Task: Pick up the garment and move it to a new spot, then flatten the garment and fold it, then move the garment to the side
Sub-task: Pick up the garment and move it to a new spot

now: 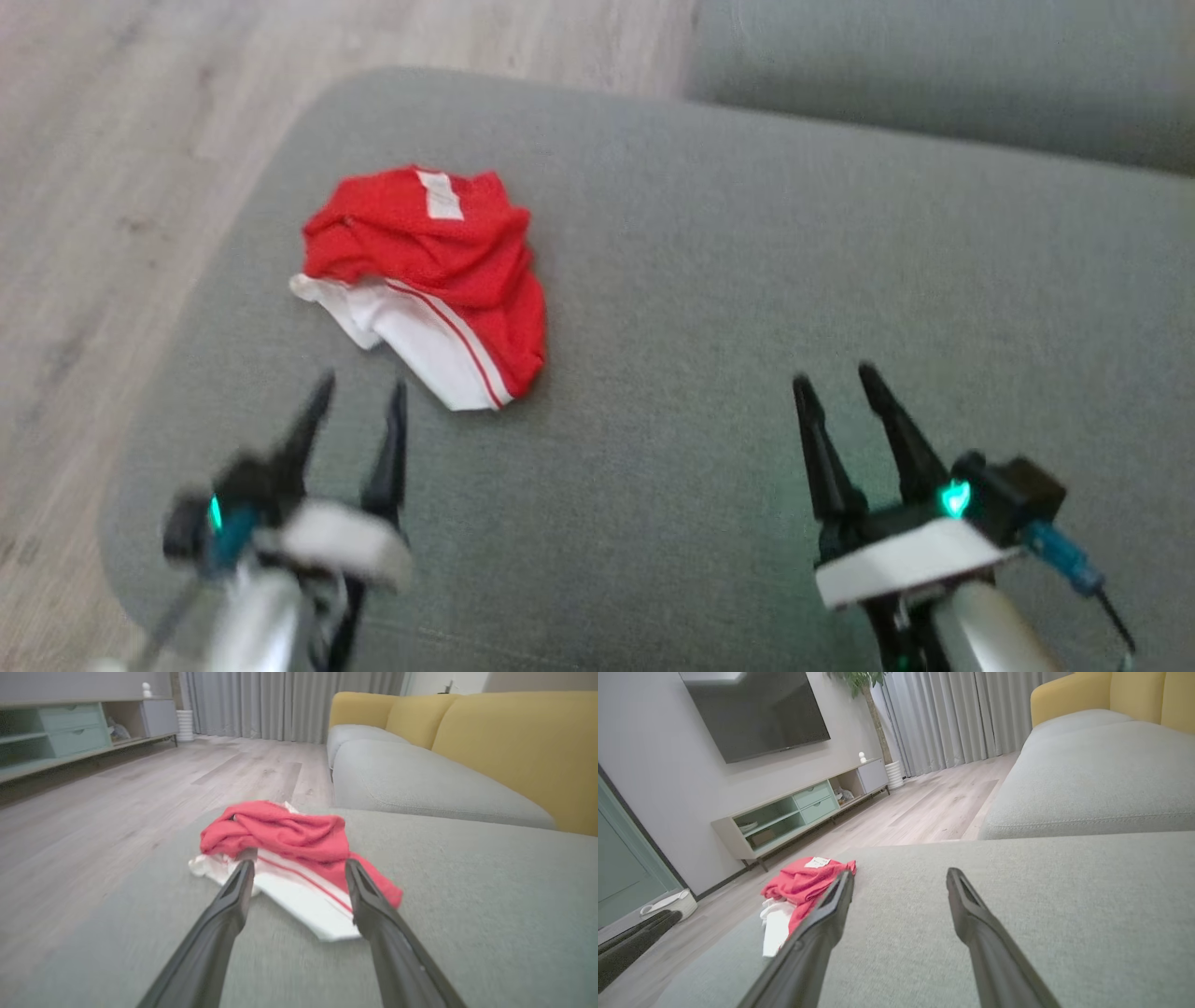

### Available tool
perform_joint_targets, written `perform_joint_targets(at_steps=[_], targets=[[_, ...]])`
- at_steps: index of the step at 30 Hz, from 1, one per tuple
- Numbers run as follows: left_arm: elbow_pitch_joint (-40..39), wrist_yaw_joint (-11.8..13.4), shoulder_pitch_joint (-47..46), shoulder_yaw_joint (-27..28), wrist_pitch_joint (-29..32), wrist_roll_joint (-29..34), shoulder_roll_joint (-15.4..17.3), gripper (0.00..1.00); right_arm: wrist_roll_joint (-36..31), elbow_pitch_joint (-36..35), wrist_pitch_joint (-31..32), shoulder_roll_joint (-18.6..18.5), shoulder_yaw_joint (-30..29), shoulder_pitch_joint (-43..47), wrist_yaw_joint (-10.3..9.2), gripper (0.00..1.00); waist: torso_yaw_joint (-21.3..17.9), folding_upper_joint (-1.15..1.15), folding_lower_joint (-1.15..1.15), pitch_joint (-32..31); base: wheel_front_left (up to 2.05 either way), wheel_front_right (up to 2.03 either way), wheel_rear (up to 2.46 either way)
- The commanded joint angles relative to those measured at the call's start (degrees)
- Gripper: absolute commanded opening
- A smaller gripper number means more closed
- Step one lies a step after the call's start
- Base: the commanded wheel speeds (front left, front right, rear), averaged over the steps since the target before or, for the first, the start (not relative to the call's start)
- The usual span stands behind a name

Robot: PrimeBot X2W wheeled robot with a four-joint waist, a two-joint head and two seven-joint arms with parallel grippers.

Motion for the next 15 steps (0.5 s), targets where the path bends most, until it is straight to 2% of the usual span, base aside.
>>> perform_joint_targets(at_steps=[1, 8, 15], targets=[[-0.8, -0.5, -6.5, 1.2, 1.5, 0.4, 2.1, 1.0, -0.5, -2.7, -0.6, -0.1, 1.7, -3.6, -0.04, 1.0, -3.2, 0.0, -0.01, 4.7, 0.0, 0.0, 0.0], [7.5, -1.8, -23.0, -1.3, 12.6, -4.0, 7.8, 1.0, -1.6, -5.8, -0.6, -0.1, 2.4, -8.1, -0.04, 1.0, -7.2, 0.0, -0.01, 12.5, 0.0, 0.0, 0.0], [13.0, -1.8, -32.3, -8.4, 19.1, -10.1, 12.8, 1.0, -1.0, -6.7, -0.6, -0.1, 2.0, -9.7, -0.04, 1.0, -9.4, 0.0, -0.01, 17.1, 0.0, 0.0, 0.0]])
